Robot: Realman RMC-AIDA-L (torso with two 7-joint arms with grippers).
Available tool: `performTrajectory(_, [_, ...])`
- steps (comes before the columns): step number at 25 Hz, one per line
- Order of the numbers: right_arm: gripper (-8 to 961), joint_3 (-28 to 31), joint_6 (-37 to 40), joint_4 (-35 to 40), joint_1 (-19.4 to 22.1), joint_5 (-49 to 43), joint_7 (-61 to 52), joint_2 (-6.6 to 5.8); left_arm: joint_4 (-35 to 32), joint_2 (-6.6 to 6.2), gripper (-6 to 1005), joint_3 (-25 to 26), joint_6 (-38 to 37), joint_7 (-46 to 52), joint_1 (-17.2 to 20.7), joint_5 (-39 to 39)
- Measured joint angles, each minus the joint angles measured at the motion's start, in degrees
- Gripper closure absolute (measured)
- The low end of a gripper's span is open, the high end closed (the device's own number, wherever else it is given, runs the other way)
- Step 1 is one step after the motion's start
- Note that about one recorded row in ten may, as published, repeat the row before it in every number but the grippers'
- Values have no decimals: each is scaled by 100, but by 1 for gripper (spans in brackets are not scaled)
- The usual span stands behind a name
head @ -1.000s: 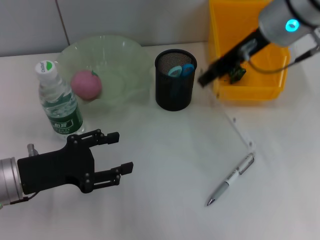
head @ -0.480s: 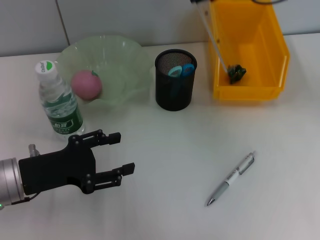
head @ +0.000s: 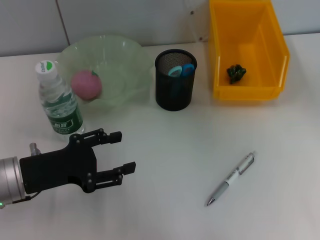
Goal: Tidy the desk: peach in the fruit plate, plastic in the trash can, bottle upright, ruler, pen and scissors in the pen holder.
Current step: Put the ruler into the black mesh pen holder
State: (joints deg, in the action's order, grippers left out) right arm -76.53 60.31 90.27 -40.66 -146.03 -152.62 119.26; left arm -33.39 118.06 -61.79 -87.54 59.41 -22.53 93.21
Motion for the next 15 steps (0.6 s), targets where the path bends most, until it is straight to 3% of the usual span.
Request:
performTrajectory(7, [578,-283,-890,-699,132,601,248,1,0,6,244,3,1,0,-14,-3])
performTrajectory(15, [577,-303,-1299,-1089,310,1275,624,1,0,6,244,48,10,0,-30,-5])
